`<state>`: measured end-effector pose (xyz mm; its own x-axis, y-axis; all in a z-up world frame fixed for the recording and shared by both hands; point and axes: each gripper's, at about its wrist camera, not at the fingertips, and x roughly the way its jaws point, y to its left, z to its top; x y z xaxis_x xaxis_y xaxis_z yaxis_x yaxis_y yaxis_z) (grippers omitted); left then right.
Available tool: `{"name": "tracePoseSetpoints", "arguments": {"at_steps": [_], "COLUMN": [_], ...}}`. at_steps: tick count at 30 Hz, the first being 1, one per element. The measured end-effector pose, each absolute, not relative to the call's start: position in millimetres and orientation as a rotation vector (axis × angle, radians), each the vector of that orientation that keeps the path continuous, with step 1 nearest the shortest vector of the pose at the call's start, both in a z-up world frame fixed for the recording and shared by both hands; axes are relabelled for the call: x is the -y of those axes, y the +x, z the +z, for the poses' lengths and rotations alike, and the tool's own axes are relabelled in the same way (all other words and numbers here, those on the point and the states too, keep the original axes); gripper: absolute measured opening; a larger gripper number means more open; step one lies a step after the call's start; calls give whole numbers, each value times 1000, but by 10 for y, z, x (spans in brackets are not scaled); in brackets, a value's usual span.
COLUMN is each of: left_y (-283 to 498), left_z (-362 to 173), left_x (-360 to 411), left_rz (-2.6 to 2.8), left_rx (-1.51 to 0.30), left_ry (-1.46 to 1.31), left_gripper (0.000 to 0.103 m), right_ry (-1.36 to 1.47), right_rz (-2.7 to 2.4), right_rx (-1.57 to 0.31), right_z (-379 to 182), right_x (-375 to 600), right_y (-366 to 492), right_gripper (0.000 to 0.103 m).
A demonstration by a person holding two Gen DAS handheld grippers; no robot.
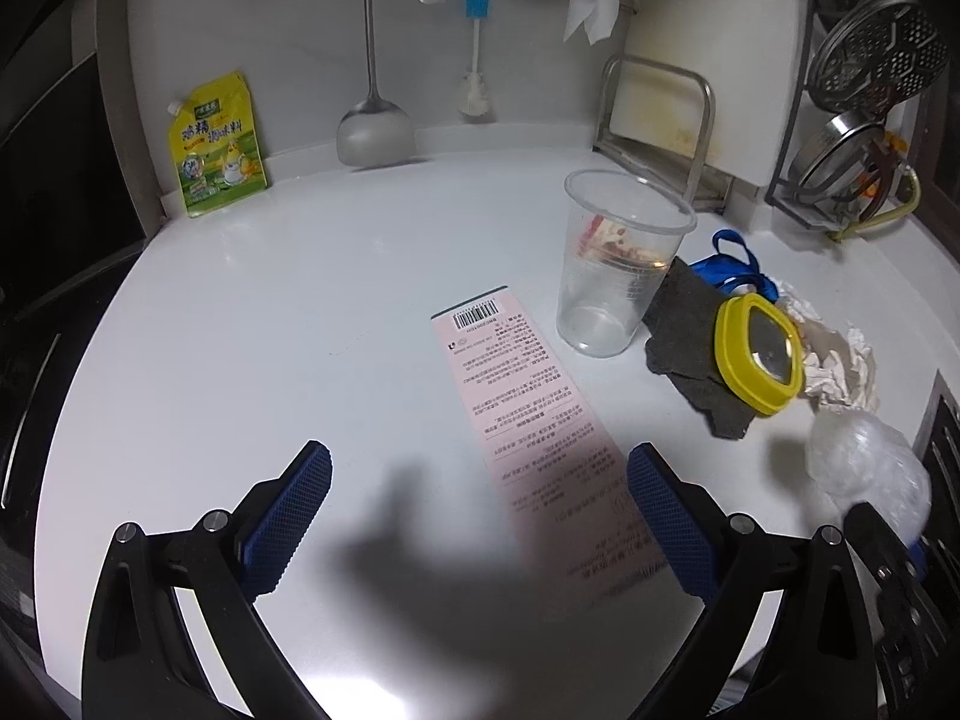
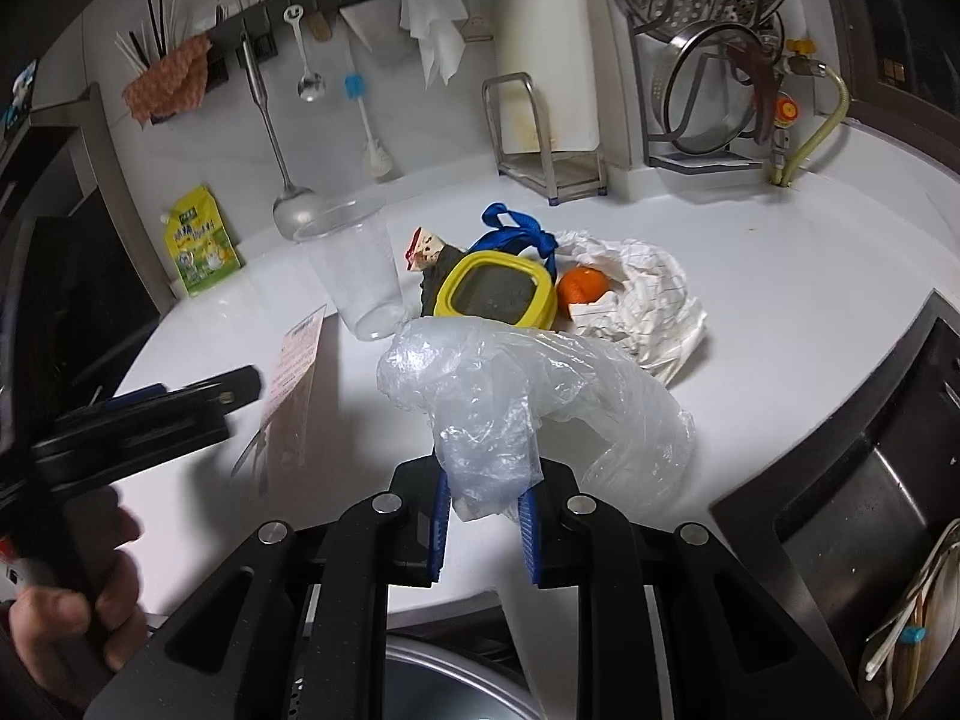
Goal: Collect trash
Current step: 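Grasp the pink receipt with the left tool while the right tool holds the bag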
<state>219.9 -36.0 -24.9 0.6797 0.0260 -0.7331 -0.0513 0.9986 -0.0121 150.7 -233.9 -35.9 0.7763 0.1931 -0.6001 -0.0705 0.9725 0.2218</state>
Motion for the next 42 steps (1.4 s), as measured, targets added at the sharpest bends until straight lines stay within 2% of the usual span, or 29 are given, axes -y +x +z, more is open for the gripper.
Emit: {"name": "tracePoseSetpoints", "arguments": {"at_steps": [15,20,21,25,27,28,31,42], "left_y": [2661,2684,2688,2655,2636,2617,2552,2094], "left_z": [-616,-617,-617,-575,-564,-557,-541,-426], "left_x": [443,472,475,527,542,540,505,391], "left_rz": [87,75,66,14,-15,-32,-74,-95], "left_rx": [-968,-966,-968,-942,-935,-931,-925,-849], "left_ry": [-70,-60,-61,-27,-17,-19,-33,26], "left_gripper": [97,96,93,65,59,52,47,46], "right_ry": [257,263,262,261,261,258,252,232], "right_rz": [189,192,192,190,190,189,187,176], "right_rx": [-642,-635,-635,-632,-633,-634,-635,-650], "right_z": [-330,-321,-321,-322,-323,-326,-330,-371], "right_x": [2477,2490,2492,2497,2500,2497,2489,2436], "right_y": [1449,1439,1439,1436,1438,1438,1434,1294], "right_gripper": [19,19,19,19,19,19,19,19]}}
